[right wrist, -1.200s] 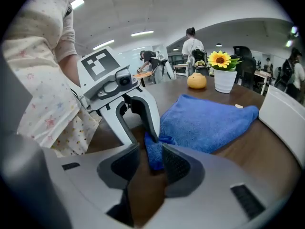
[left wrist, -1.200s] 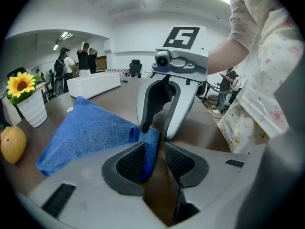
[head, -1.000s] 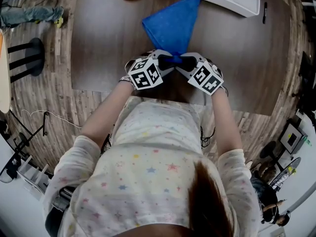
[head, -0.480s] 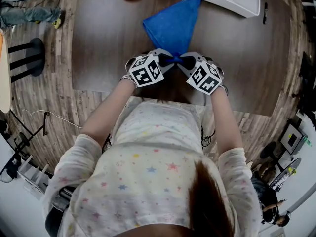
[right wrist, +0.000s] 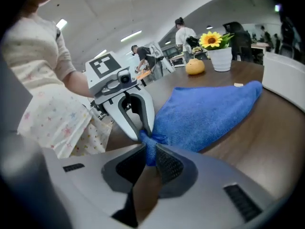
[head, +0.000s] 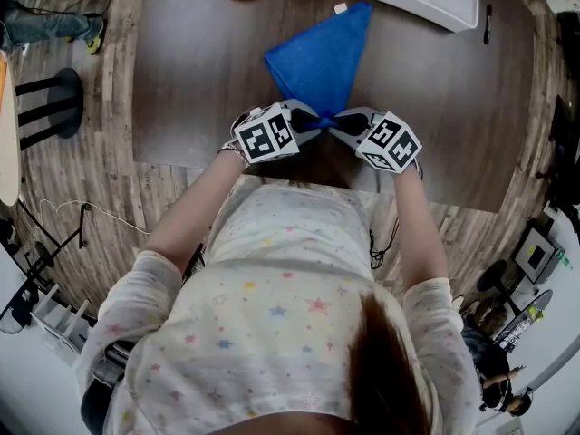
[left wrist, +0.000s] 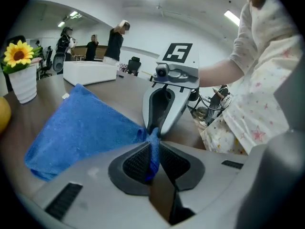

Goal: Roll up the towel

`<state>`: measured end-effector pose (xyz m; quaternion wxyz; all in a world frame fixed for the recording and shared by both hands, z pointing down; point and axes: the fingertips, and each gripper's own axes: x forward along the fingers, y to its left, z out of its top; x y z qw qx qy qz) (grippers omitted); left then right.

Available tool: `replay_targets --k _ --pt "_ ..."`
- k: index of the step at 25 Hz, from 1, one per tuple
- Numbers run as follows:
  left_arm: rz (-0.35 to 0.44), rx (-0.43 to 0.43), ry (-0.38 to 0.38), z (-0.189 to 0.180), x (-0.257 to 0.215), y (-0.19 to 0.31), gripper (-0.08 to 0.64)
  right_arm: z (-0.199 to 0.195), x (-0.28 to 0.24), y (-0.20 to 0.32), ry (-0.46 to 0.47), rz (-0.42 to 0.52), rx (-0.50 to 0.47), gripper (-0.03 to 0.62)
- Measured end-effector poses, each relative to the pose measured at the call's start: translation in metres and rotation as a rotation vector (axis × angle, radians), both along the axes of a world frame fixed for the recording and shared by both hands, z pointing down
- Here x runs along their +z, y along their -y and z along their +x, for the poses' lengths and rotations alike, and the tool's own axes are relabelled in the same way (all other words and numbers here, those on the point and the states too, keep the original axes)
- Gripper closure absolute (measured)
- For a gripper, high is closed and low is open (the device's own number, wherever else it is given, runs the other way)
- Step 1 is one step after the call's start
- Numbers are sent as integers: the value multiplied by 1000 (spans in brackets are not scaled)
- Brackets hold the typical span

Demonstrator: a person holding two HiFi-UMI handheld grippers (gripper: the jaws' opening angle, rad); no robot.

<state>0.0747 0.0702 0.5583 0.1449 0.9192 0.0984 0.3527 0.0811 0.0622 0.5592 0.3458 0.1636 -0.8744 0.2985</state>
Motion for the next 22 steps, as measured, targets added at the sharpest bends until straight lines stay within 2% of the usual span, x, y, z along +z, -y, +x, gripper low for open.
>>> replay_targets --k 3,5,9,11,14,16,19,22 --pt "105 -10 -48 1 -13 12 511 5 -4 10 14 -23 43 532" --pt "144 -21 -79 1 -22 18 512 6 -3 15 13 -47 53 532" --pt "91 17 -117 0 -35 8 512 9 -2 25 5 -67 96 532" --pt "92 53 -87 -1 -28 -2 512 10 -1 28 -6 -64 116 532" --pt "178 78 -26 3 -12 -3 512 13 0 33 -12 -59 152 532" --pt "216 64 -6 7 -6 2 511 16 -1 36 -9 -54 189 531" --pt "212 24 11 8 0 11 511 19 -4 40 -17 -16 228 522" --pt "207 8 10 7 3 17 511 22 -17 44 -39 80 245 505"
